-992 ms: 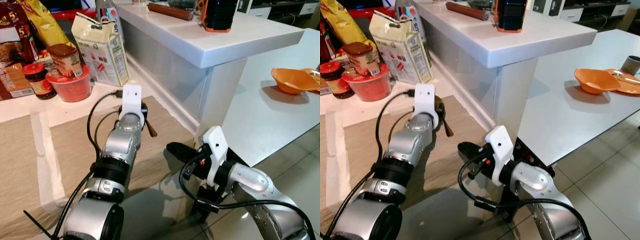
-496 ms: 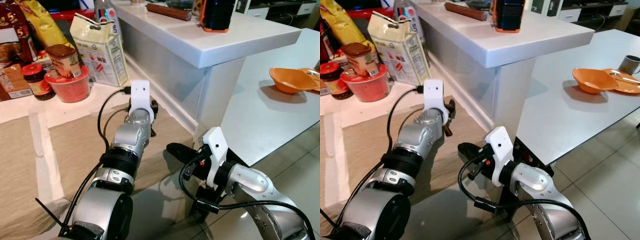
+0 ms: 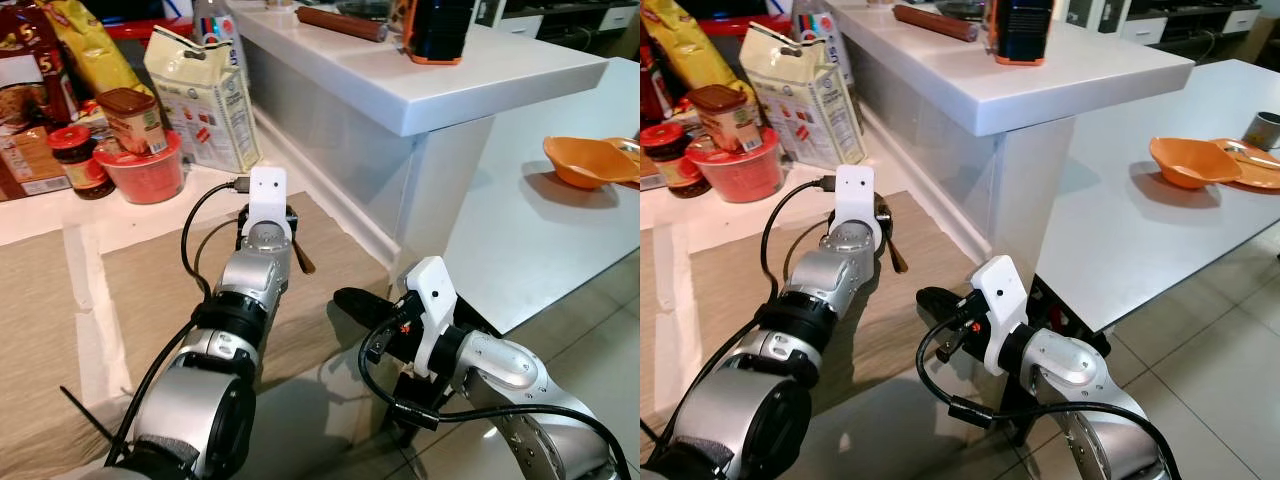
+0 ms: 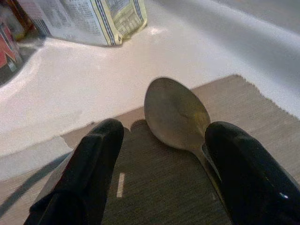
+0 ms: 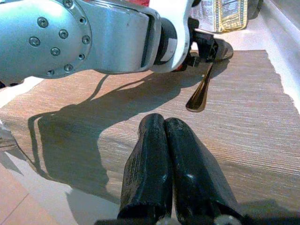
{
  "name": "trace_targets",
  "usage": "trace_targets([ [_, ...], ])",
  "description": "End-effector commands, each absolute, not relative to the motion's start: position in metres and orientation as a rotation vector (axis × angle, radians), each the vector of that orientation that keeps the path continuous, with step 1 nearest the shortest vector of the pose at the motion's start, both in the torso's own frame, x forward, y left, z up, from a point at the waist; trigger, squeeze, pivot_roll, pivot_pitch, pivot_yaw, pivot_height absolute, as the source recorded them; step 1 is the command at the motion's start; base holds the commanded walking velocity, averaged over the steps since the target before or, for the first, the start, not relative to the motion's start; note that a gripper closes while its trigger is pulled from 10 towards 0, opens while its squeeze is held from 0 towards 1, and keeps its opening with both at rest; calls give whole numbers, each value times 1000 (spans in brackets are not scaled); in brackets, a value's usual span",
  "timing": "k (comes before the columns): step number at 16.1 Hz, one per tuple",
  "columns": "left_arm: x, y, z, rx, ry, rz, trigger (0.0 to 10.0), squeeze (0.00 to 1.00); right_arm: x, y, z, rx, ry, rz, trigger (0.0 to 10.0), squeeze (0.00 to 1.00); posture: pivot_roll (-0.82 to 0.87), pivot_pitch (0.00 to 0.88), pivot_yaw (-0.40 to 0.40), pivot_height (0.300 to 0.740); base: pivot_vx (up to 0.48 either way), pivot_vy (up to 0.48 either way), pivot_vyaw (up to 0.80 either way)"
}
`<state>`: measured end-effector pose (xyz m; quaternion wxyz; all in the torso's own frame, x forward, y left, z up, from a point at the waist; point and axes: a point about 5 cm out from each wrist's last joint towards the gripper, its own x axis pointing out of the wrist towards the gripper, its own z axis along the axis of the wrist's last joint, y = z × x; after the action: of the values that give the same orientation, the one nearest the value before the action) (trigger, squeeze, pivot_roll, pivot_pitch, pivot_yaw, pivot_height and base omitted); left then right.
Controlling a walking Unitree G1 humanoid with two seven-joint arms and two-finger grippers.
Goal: Setting the table
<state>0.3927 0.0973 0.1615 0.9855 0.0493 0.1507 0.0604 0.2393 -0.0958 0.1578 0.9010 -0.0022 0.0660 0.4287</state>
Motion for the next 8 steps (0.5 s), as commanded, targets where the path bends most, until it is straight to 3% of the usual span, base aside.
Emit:
trace_targets([
  [1,392,94,157,90,334,119,10000,0,237,-94,160,-10,132,899,10000,0,-119,0,31,732,0,0,0],
  [4,388,88,144,-14,423,92,10000,0,237,-94,160,-11,134,900,10000,0,-118,0,31,732,0,0,0],
  [8,390,81,151,-23,381,58,10000,0,238,-93,161,-12,131,901,10000,0,-120,0,34,732,0,0,0],
])
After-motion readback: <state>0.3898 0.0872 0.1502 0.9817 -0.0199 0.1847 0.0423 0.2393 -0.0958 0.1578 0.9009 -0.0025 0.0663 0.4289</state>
